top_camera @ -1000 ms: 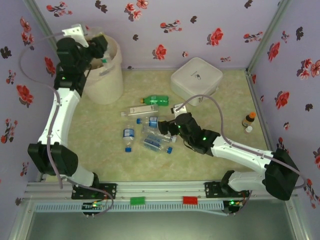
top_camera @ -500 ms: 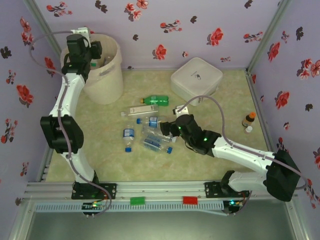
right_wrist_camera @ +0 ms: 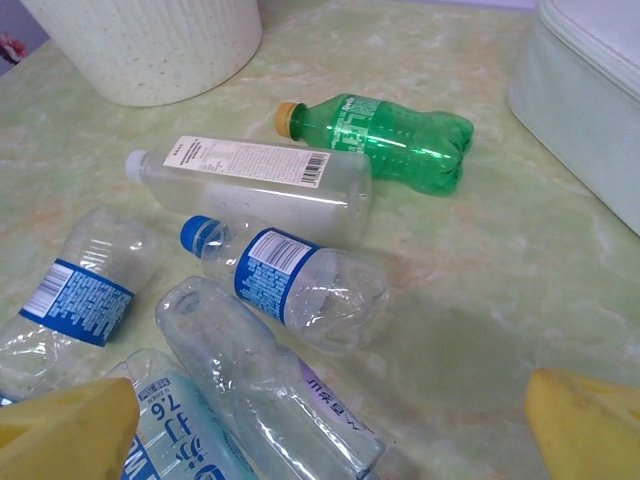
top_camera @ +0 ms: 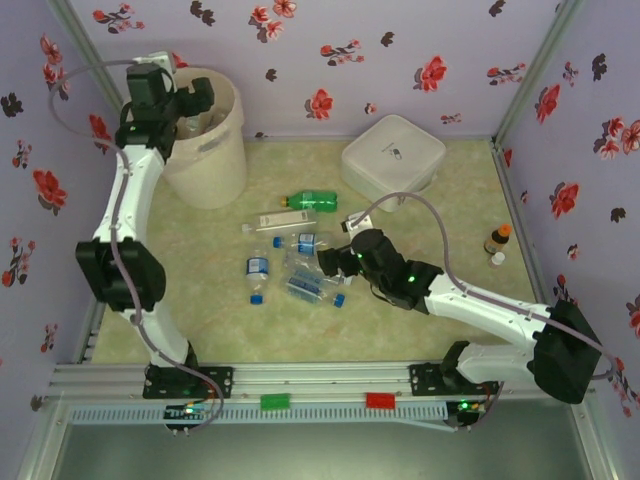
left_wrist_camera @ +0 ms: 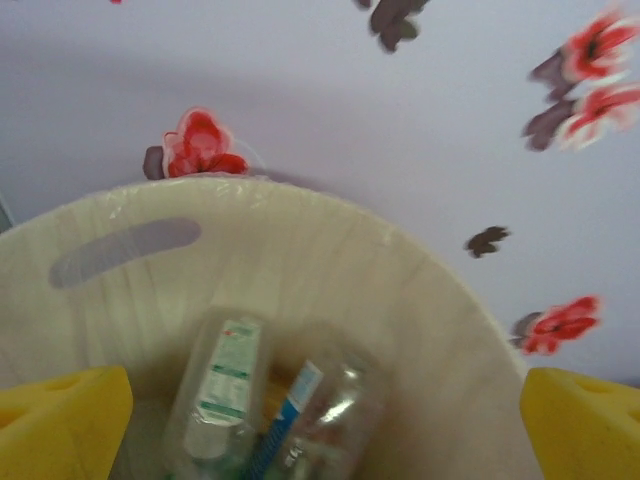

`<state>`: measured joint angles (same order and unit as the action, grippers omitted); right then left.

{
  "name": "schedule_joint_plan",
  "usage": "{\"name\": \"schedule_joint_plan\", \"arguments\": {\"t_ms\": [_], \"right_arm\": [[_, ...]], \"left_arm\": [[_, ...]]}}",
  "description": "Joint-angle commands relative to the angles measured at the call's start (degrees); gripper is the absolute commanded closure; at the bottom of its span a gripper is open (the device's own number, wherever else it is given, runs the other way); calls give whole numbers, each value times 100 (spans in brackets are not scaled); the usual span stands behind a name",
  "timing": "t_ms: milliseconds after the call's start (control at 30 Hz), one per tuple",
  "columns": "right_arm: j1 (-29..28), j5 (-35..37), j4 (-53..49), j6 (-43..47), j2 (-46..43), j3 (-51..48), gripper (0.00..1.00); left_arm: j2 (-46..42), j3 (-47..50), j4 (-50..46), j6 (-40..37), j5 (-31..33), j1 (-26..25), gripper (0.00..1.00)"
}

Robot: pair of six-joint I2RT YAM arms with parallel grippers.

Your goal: Put the plastic bottles in the bin

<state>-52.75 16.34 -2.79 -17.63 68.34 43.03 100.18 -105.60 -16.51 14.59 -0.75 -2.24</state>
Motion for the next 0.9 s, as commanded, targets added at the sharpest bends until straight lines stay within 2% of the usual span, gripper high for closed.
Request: {"name": "schedule_joint_plan", "arguments": {"t_ms": [0,167,433,667,867], "right_arm": [[33,-222,262,388,139,42,0],[42,-316,400,451,629,303,0],[89,-322,578,-45,1294,661,0],[327,-394,727,-427,1112,351,0],[503,-474,612,-521,899,217,0]], "left_arm": [[-1045,907,403,655,-588,-23,0],[-2406,2920,870,1063,-646,-491,0],[-3539,5131,682,1819,-405,-1495,0],[-3445,5787,-86,2299,-250,-2061,0],[-3134,5993,-261,2356,448,-2435,0]]}}
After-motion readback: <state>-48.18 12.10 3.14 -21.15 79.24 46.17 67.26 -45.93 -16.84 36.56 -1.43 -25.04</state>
